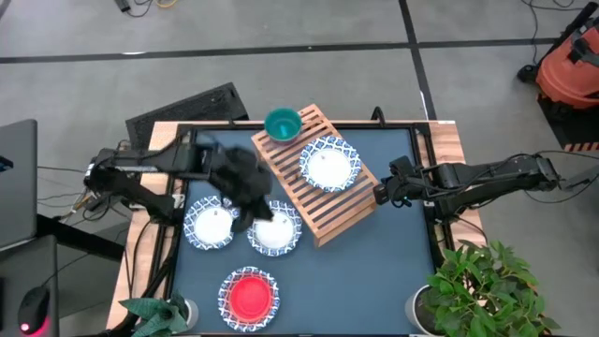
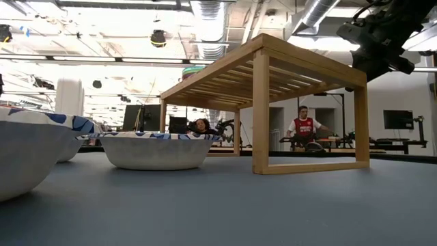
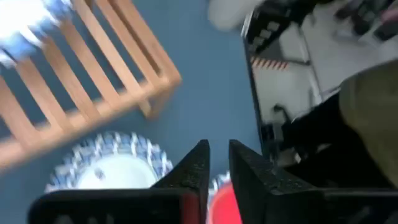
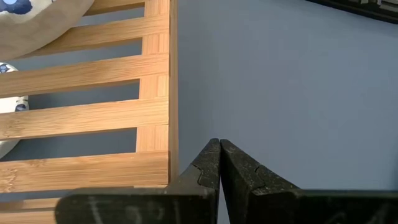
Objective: Place and stack bowls onto a shelf
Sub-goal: Stack the orange bowl on top of the blue bowl on the shelf
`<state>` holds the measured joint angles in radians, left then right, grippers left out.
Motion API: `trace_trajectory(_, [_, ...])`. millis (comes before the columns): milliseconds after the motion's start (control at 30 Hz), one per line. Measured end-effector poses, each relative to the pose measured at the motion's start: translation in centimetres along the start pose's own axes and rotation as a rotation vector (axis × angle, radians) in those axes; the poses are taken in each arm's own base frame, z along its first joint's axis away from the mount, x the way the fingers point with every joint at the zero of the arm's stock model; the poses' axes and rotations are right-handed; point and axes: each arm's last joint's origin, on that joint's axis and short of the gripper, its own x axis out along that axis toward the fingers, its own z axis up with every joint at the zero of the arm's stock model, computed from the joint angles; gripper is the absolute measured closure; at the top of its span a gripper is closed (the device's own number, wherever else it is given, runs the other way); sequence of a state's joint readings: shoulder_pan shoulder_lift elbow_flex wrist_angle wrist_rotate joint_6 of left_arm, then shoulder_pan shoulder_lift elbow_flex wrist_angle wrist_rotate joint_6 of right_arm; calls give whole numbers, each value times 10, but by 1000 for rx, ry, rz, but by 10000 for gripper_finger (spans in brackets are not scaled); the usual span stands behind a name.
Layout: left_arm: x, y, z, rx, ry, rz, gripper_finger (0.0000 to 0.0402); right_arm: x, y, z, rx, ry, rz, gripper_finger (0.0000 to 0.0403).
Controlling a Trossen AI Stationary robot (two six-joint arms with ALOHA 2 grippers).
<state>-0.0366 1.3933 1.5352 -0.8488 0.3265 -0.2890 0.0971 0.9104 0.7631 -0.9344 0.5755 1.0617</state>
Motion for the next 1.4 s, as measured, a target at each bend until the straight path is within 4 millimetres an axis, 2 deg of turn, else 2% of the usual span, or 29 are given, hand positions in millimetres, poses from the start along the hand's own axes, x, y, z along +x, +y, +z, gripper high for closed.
trace_trajectory(200, [14,-52,-32,-18,128,51,293,0,0,0,0,2,1,367])
trace_trajectory(367, [34,-72,-66,-122,220,93,252,0,0,0,-20,8,5,367])
trace_trajectory(600, [77,-72,-128,-259,343,129,227,0,0,0,-24,16,10,367])
trace_trajectory(767, [94,-67,-156,-330,370,132,223,0,0,-1,-25,21,13,367])
trace_trajectory(933, [100,-67,-175,-347,390,152,223,0,0,-1,-26,24,14,367])
trace_trajectory(1167, [109,-69,-189,-368,384,171,223,0,0,-1,-28,26,13,367])
trace_trajectory(1400, [138,-70,-197,-376,432,158,223,0,0,-1,-51,28,10,367])
